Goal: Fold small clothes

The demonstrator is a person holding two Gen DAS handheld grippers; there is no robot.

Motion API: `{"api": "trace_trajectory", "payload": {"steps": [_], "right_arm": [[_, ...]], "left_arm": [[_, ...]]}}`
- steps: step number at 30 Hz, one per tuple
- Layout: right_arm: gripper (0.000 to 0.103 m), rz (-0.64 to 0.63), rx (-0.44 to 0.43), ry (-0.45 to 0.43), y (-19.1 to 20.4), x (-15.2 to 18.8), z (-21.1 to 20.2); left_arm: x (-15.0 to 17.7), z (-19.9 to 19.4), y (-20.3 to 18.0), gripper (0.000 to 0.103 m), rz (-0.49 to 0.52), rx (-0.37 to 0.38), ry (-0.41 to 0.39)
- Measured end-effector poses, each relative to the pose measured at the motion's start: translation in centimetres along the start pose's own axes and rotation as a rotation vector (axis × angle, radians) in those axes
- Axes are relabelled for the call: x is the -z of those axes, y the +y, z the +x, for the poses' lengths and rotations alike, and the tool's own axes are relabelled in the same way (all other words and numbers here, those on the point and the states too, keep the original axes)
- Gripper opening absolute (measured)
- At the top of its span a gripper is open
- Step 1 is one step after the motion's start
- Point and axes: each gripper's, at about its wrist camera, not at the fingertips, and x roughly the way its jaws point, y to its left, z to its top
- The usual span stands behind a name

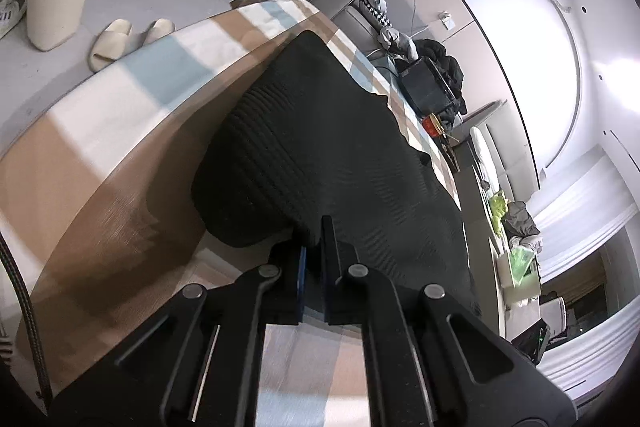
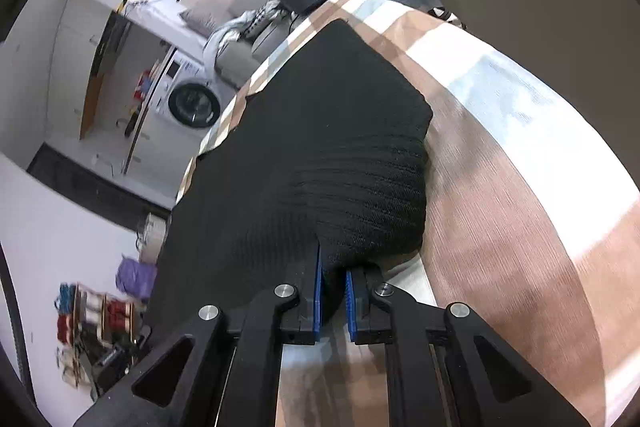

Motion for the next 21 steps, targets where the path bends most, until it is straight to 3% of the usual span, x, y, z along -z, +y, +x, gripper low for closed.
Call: {"api": "trace_trajectory", "payload": {"steps": [4, 5, 9, 17, 21], "right_arm": [[0.014, -0.093, 0.073, 0.041, 0.4, 1.4, -1.0], [0.015, -0.098, 0.073, 0.04, 0.4, 1.6, -1.2], [0.019, -0.103, 0.086, 0.003, 0.3, 0.8, -2.6], [0.032, -0.125, 0.175, -0.033, -1.3, 0.4, -5.3], [0.034, -0.139, 0.221, -0.106, -1.5, -0.2, -7.1]], "left_arm": [[0.9, -0.6, 0.5, 0.004, 0.029, -0.017, 0.034], [0.9, -0.5, 0.8, 0.008, 0.024, -0.023, 0.045], [1.1, -0.2, 1.6, 0.046, -0.029, -0.037, 0.072], [1.1, 0.6, 2.8, 0.05, -0.115, -0.022, 0.067], [0.8, 0.9, 2.8, 0.05, -0.147, -0.015, 0.038]]}}
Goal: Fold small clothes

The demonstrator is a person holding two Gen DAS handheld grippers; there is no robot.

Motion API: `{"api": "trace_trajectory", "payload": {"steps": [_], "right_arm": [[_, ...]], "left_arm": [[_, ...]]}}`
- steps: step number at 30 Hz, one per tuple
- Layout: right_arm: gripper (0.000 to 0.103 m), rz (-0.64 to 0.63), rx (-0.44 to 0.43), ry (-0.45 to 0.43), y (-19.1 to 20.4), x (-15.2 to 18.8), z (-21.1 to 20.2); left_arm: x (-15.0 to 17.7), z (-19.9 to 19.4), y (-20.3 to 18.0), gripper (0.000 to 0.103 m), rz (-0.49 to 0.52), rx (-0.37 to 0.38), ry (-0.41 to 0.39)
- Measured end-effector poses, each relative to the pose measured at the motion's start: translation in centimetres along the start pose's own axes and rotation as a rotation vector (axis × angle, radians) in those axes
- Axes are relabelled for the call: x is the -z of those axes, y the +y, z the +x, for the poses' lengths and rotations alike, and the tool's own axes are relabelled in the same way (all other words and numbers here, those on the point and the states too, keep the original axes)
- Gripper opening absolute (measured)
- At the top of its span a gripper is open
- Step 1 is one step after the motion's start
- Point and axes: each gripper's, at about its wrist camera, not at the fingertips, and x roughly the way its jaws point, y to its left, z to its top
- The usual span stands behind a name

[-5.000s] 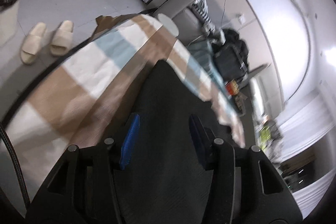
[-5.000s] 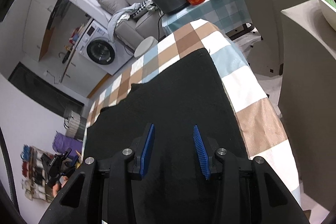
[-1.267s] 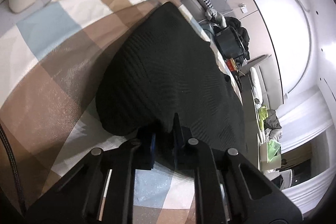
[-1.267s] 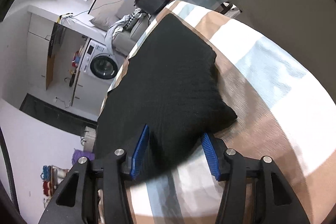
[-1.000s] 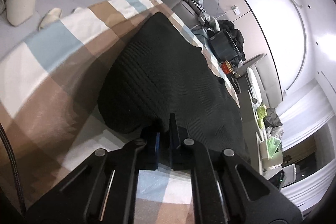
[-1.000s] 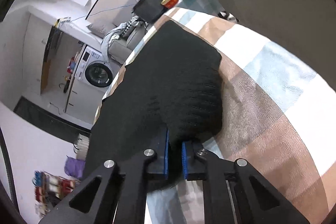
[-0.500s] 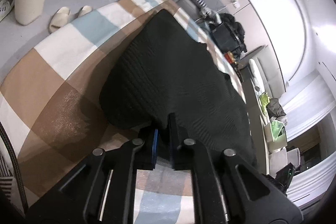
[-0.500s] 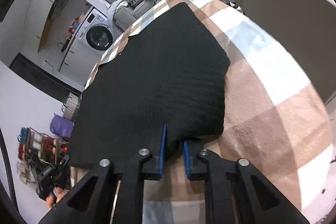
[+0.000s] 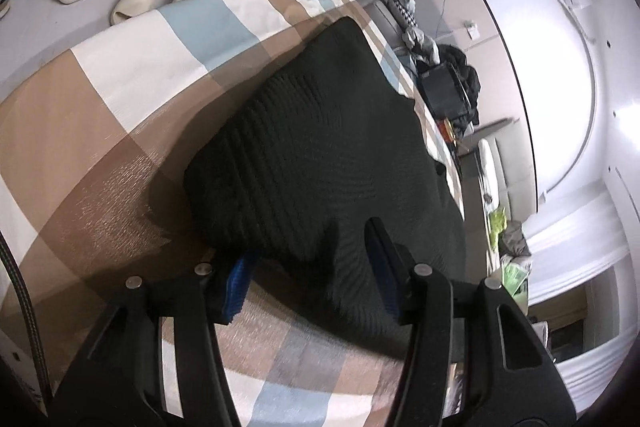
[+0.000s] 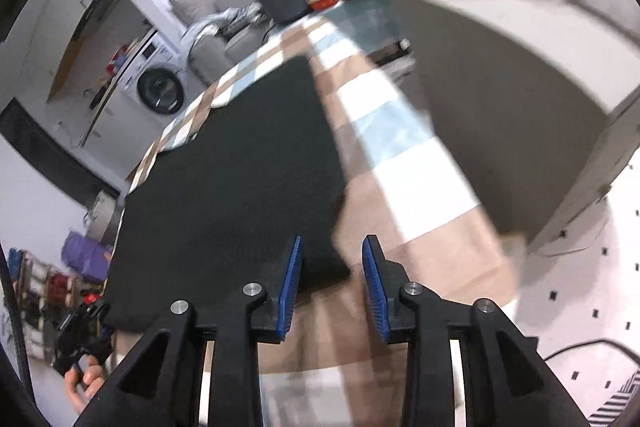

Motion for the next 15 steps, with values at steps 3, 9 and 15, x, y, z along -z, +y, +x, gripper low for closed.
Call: {"api": "trace_trajectory", "payload": {"steps": [3, 9, 15], "right_arm": [[0.041, -0.06, -0.041, -0.019, 1.7, -0.4, -0.3], [0.044, -0.189, -0.135, 0.031, 7.8, -0.1, 2.8], [0.044, -0.301, -0.172, 0.09, 13.0, 1.0, 7.9]], "left_arm": [[-0.3, 0.4, -0.1, 0.05, -0.028, 0.0, -0.019], [-0.8, 1.4, -0.8, 0.05, -0.029, -0.013, -0.039], [-1.3, 2.4, -0.4, 0.016, -0.045, -0.004, -0.055]]}}
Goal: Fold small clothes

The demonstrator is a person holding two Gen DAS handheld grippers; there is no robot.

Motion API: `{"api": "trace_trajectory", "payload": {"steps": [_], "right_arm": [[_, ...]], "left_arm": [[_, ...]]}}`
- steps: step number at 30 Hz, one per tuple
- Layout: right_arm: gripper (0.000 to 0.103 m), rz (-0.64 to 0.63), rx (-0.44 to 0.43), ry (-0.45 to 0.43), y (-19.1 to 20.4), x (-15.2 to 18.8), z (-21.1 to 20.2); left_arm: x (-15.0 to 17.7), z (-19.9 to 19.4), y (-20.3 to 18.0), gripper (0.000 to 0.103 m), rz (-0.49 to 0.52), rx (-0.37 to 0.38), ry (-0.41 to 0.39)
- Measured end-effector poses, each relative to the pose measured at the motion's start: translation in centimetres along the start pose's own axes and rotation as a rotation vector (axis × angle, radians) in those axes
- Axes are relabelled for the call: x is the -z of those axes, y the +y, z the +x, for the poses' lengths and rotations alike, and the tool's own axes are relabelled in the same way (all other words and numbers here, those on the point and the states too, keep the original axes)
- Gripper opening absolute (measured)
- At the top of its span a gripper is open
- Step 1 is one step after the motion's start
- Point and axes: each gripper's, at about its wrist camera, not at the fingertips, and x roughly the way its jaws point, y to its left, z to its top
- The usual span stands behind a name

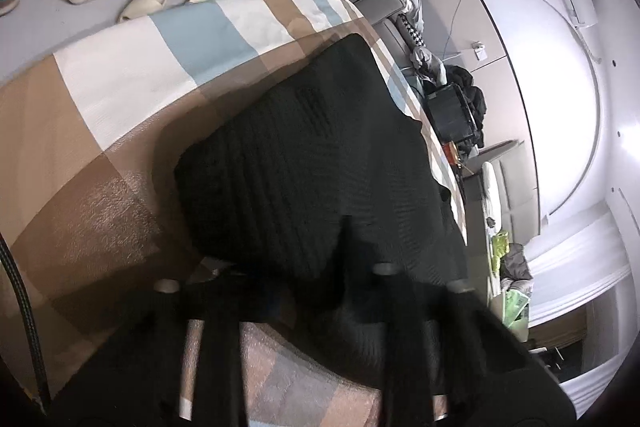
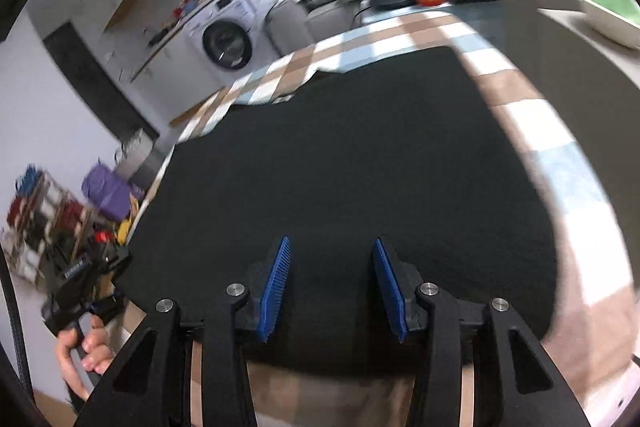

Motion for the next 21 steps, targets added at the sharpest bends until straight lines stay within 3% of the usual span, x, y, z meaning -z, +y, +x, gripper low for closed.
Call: {"api": "trace_trajectory", "payload": {"steps": [5, 11, 16, 21], "right_arm": [[0.044, -0.027, 0.022, 0.06, 0.1, 0.3, 2.8], [0.045, -0.093, 0.035, 0.041, 0.3, 0.8, 2.9], [0.045, -0.074, 0.014, 0.037, -0.1, 0.6, 2.8], [0.045, -0.028, -0.032, 0.037, -0.8, 0.5, 2.4]], "left_arm": [[-0.2, -0.3, -0.6, 0.013, 0.022, 0.024, -0.033], [-0.5, -1.1, -2.8, 0.012, 0.071, 0.064, -0.071], [-1.2, -1.8, -7.7, 0.012, 0.203, 0.11, -0.115], [-0.4, -1.2, -16.9, 0.012, 0.446, 0.192, -0.119]]}}
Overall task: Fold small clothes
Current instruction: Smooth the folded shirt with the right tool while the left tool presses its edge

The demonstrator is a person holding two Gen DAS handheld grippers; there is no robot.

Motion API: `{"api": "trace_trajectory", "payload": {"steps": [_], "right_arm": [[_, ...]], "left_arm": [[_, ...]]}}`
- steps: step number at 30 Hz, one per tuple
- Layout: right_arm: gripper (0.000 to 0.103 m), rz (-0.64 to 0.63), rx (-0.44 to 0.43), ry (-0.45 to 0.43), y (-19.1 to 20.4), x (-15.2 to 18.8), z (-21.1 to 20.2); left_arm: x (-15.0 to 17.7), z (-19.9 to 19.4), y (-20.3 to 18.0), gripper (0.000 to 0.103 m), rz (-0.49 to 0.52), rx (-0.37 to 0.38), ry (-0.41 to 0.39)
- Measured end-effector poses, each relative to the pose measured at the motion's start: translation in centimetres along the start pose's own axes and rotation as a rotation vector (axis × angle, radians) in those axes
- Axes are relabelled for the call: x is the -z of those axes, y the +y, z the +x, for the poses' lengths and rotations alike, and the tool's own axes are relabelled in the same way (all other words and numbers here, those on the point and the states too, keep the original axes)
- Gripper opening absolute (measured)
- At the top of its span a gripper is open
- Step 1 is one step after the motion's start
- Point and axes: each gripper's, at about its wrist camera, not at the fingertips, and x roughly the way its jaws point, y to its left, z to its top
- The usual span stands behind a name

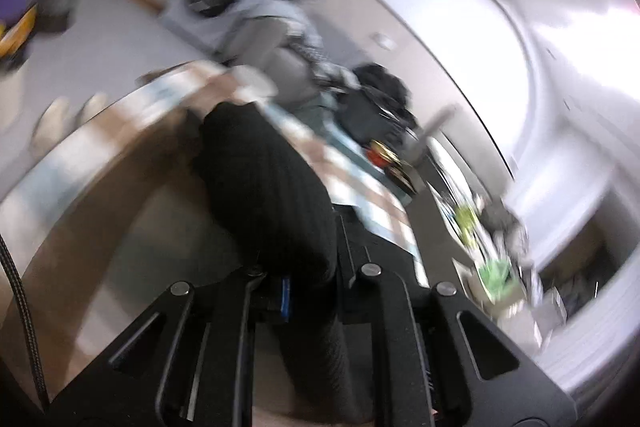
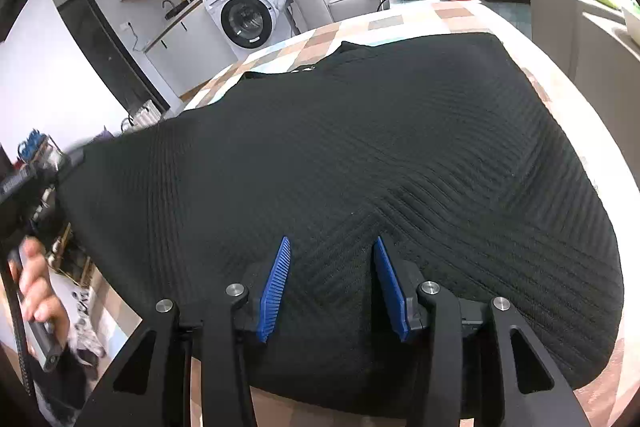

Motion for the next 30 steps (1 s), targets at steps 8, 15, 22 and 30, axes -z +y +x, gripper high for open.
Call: {"api": "trace_trajectory", "payload": {"steps": [8, 15, 22, 30], "right_arm": [[0.045, 0.132, 0.023, -0.073, -4.0, -0.6, -5.0], [0.046, 0.209, 0.161, -0.117, -8.9, 0.8, -9.3], [0.046, 0.246, 0.124, -0.159, -10.2, 0.8, -11.1], [0.046, 0.187, -0.071, -0.139, -8.1, 0.3, -11.2]], "left_arm": [[5.2, 8.6, -14.9, 0.012, 0.366, 0.242, 0.279], [14.7, 13.8, -16.4, 0.019, 0.491, 0.276, 0.658], [13.6, 11.1, -14.4, 0.046, 0.44, 0.28, 0.588], [11.1, 8.9, -10.9, 0.057, 0.393, 0.194, 0.503]]}}
